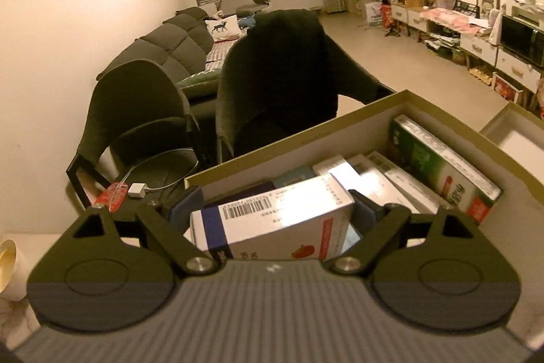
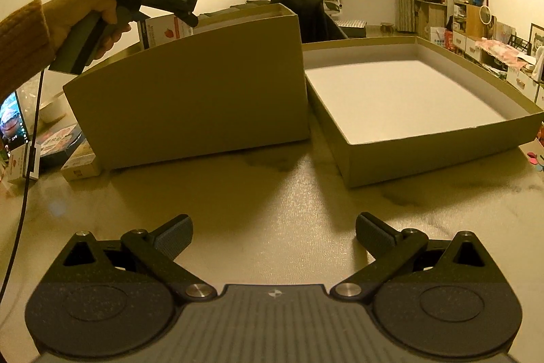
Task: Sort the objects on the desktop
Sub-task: 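Carry the strawberry box with the left gripper over the tan lid, then lower the strawberry box into the lid beside the other boxes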
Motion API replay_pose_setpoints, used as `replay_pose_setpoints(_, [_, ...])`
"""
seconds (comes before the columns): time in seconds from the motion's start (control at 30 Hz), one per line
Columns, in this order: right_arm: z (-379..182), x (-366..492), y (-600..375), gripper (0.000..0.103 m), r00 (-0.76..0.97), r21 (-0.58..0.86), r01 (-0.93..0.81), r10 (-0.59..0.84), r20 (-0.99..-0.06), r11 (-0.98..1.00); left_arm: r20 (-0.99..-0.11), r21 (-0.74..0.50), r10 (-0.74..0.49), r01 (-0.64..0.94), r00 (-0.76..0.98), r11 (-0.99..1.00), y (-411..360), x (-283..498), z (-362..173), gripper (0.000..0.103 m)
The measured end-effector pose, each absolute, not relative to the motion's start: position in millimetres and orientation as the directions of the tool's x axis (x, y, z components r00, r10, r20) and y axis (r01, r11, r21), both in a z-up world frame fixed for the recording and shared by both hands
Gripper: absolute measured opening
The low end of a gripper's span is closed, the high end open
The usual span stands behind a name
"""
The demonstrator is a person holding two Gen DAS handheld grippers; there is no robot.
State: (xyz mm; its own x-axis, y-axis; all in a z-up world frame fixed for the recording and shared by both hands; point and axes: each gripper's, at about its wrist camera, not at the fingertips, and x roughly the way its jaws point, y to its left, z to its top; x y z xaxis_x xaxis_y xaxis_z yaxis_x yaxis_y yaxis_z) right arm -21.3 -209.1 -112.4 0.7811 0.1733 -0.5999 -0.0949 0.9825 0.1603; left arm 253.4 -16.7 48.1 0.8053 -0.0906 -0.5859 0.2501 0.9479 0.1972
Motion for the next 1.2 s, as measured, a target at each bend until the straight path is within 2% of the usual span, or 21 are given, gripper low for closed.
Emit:
replay_pose_setpoints(0.5, [-111.6,-22.9,-208.8,0.102,0.780,0.158,-0.103,0.178,-0.600,0.982,-0.564,0.209,-0.054,0.206,0.824,0.956,-15.6,265.5,61.5,0.095])
replay_pose_setpoints(0.77, [-111.3,-23.2,-209.5,0.102,0.780,0.162,-0.104,0.181,-0.599,0.981,-0.509,0.200,-0.126,0.260,0.851,0.945,-5.3,240.6,78.1,0.093])
replay_pose_setpoints(0.83, [-111.3,-23.4,-209.7,0.102,0.780,0.162,-0.103,0.181,-0.598,0.981,-0.500,0.191,-0.164,0.293,0.850,0.937,-0.7,232.8,80.4,0.088])
replay_pose_setpoints(0.93, [-111.4,-23.1,-209.9,0.102,0.781,0.165,-0.102,0.182,-0.597,0.981,-0.495,0.200,-0.225,0.362,0.839,0.910,3.2,224.0,80.1,0.074])
replay_pose_setpoints(1.13, [-111.4,-22.3,-208.9,0.102,0.781,0.170,-0.104,0.186,-0.596,0.980,-0.530,0.224,-0.286,0.456,0.799,0.861,1.9,225.9,67.8,0.042])
replay_pose_setpoints(1.2, [-111.4,-21.8,-207.9,0.102,0.781,0.169,-0.105,0.186,-0.596,0.980,-0.548,0.221,-0.287,0.467,0.786,0.856,0.6,230.6,62.5,0.027])
